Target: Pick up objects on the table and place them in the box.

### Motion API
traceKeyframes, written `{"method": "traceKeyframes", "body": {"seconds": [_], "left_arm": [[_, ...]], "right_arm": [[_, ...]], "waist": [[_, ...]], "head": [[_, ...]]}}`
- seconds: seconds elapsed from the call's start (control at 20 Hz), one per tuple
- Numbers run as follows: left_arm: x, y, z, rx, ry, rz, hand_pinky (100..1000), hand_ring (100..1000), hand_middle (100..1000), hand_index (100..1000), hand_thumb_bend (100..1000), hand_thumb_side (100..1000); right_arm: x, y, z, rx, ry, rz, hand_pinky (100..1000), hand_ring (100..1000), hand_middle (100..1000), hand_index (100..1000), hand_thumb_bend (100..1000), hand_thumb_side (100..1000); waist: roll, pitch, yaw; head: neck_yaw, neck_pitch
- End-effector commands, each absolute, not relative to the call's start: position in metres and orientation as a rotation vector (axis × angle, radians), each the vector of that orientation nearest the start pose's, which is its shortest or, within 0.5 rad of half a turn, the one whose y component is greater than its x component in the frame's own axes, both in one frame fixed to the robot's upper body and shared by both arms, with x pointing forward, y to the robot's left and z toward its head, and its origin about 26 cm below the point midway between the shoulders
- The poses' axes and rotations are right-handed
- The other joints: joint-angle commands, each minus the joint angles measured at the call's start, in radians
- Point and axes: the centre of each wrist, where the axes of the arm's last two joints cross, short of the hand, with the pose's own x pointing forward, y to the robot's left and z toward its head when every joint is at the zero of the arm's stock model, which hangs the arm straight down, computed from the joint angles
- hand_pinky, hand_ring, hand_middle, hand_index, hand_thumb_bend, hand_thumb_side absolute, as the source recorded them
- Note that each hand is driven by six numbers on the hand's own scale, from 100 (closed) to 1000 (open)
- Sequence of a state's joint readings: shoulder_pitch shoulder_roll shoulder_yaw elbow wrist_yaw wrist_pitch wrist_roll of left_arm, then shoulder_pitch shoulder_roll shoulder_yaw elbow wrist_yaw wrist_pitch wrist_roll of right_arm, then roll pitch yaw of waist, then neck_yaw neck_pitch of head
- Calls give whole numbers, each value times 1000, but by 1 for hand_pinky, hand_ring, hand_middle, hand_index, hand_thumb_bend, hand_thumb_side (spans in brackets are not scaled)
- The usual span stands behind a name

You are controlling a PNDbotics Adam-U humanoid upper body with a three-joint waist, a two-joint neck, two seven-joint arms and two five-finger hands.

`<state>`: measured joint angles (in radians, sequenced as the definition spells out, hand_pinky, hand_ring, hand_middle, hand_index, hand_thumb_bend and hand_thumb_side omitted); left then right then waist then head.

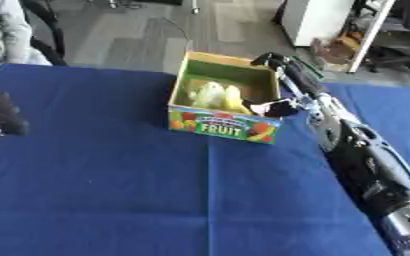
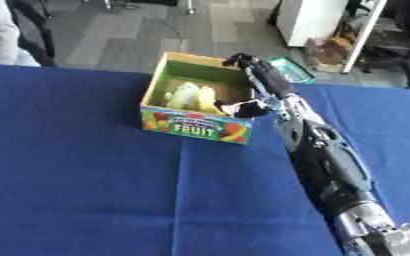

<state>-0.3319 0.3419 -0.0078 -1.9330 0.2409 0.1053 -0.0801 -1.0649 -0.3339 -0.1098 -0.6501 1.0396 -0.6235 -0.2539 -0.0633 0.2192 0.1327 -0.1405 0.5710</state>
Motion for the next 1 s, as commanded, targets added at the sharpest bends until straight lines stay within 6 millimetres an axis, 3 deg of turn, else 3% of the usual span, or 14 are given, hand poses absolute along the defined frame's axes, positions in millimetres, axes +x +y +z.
{"method": "traceKeyframes", "body": {"seconds": [0.05, 0.2, 0.35, 0.5, 0.75, 1.0], "left_arm": [[311, 268, 199, -85, -2116, -342, 633, 587, 563, 712, 264, 523], [310, 274, 191, -51, -2092, -321, 633, 587, 563, 709, 264, 529], [309, 281, 185, -7, -2070, -301, 633, 589, 563, 708, 264, 535], [309, 287, 179, 28, -2054, -281, 635, 595, 569, 704, 267, 539], [306, 295, 168, 75, -2023, -271, 638, 608, 578, 693, 266, 547], [302, 299, 158, 93, -2002, -264, 645, 621, 587, 689, 263, 550]], "right_arm": [[502, -292, 216, -929, -2271, 1064, 793, 833, 760, 834, 466, 218], [494, -297, 227, -811, -2364, 1037, 794, 823, 740, 823, 461, 188], [479, -300, 226, -614, -2431, 1007, 804, 819, 713, 799, 454, 161], [456, -301, 226, -362, -2474, 928, 813, 820, 703, 787, 376, 148], [406, -306, 221, 40, -2457, 741, 823, 838, 715, 777, 300, 155], [373, -304, 202, 210, -2397, 647, 829, 854, 733, 774, 267, 180]], "waist": [[2, -26, -22], [1, -33, -68], [-5, -39, -113], [-10, -41, -150], [-12, -50, -192], [-6, -61, -213]], "head": [[14, 8], [36, 23], [64, 40], [89, 56], [132, 85], [168, 111]]}}
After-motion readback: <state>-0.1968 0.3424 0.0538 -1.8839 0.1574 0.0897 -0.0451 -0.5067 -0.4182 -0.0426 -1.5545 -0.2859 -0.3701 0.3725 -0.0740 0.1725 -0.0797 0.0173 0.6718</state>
